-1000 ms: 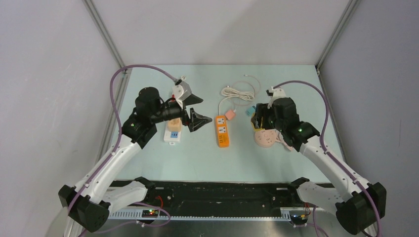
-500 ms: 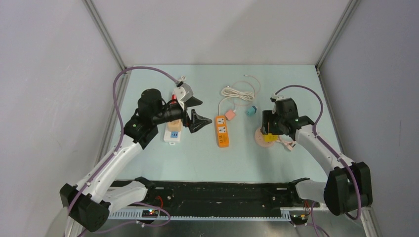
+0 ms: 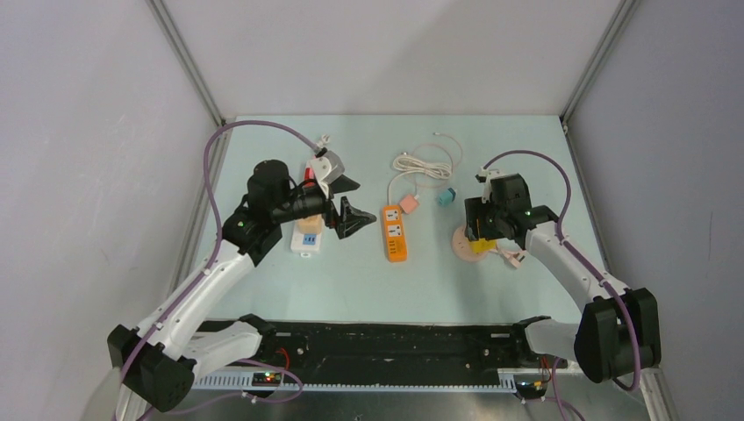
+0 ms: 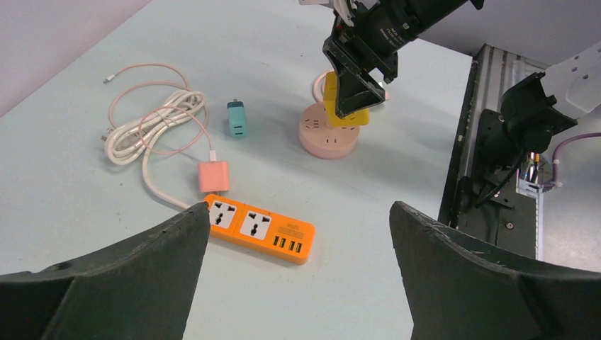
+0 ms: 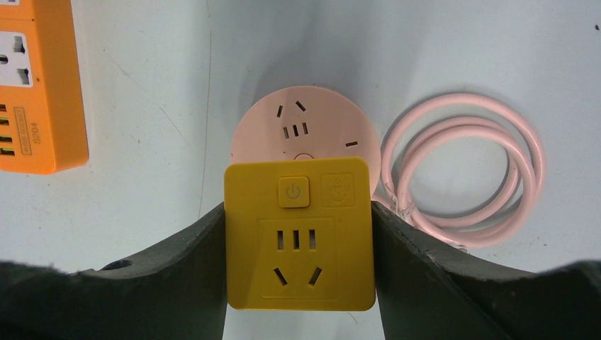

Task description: Insert the plug

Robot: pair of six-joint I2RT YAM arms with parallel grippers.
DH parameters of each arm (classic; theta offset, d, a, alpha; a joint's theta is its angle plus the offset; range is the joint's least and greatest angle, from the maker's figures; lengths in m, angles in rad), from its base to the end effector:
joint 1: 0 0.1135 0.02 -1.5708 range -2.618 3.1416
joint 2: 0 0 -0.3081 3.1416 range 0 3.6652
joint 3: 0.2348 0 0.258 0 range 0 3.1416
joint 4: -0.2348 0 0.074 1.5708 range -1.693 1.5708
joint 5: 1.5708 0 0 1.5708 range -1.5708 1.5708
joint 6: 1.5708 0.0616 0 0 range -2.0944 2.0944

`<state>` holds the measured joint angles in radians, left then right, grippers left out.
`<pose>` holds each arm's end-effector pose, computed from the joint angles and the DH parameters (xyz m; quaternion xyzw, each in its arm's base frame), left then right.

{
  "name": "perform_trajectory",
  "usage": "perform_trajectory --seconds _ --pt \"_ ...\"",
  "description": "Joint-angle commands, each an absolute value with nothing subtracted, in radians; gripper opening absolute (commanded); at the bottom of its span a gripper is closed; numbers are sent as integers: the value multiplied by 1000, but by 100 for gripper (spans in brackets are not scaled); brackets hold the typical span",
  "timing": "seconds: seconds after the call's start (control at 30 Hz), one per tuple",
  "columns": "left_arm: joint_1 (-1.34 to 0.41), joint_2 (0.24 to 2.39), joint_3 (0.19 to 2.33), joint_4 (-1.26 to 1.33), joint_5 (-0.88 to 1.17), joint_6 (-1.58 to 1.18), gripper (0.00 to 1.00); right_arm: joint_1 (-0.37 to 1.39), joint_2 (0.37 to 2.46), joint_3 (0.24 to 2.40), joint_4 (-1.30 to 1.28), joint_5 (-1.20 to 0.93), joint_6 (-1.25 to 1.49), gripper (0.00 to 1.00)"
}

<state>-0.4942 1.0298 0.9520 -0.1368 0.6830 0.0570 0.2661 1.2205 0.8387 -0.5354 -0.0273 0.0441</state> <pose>0.1886 -0.1458 0.3920 0.4018 0.6489 -0.3828 0.5205 0.2426 0.0679 0.2575 -0.1092 0.9407 0.0624 0.3151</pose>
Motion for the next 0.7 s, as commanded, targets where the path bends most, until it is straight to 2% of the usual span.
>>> perform_trajectory --seconds 0.0,0.67 --pt "-491 1025 950 -110 676 84 100 260 1205 838 -489 -54 13 0" --pt "-491 1038 950 -110 680 80 100 261 1264 836 -483 -40 8 0"
